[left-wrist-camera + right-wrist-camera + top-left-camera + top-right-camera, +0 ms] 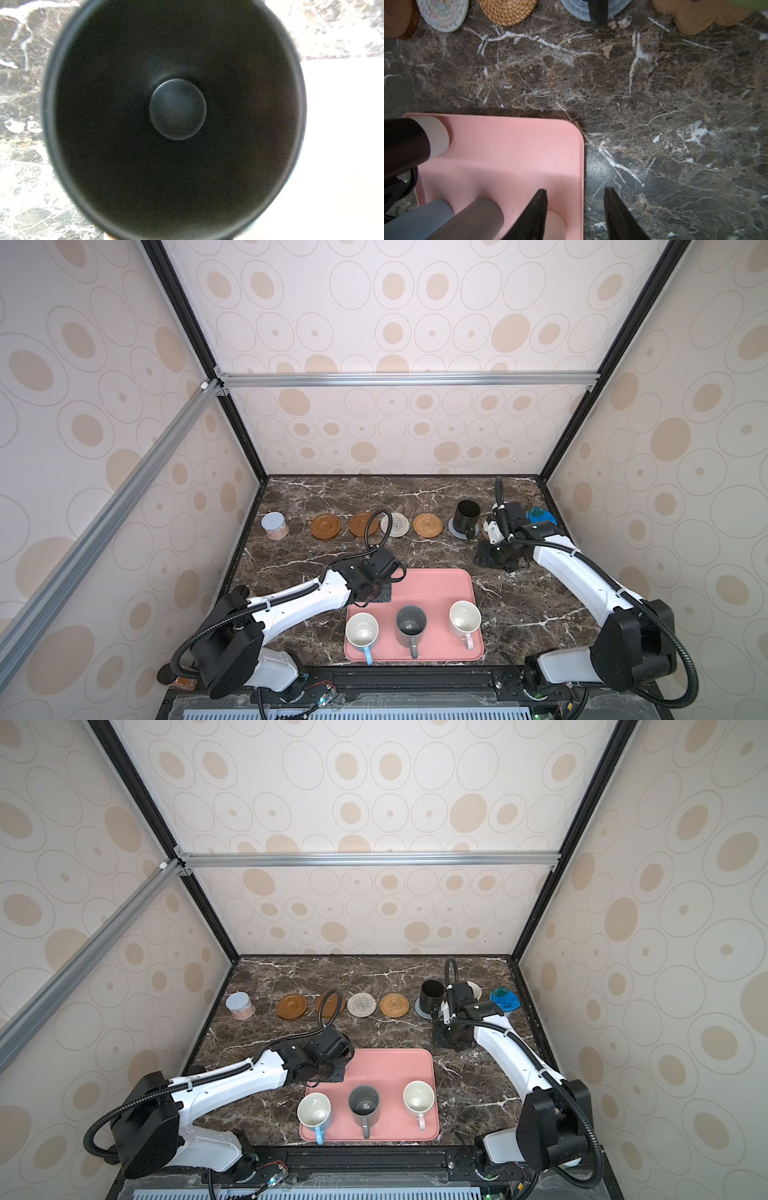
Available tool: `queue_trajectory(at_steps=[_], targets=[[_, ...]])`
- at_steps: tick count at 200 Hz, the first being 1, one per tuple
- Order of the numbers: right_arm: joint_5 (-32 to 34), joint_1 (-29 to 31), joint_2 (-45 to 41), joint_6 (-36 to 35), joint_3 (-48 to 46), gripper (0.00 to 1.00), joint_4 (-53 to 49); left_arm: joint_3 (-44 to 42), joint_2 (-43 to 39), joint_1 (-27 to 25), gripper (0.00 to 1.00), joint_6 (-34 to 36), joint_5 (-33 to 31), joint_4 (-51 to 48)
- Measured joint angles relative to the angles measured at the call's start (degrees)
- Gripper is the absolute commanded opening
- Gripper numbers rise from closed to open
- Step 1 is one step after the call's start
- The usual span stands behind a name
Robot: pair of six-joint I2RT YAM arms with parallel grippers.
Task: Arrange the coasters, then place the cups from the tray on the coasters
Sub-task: 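Lift the black mug and carry it with the left gripper toward the rattan coaster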
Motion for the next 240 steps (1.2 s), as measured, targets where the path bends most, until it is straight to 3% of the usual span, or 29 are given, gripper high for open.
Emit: queue_trajectory(at_steps=[120,162,240], targets=[[0.5,0.0,-2.4,0.3,0.0,0.48,-1.4,10.3,4.5,-0.7,0.06,0.8,-0.3,0.4],[0.7,0.0,-4.0,0.3,-0.7,0.48,-1.7,16.2,11.2,-0.7,0.06,1.9,-0.4,1.2],[1.1,0.0,-6.8,0.2,-2.7,0.48,-2.6,35.4,27.1,0.1,0.06,4.7,-0.2,1.4]])
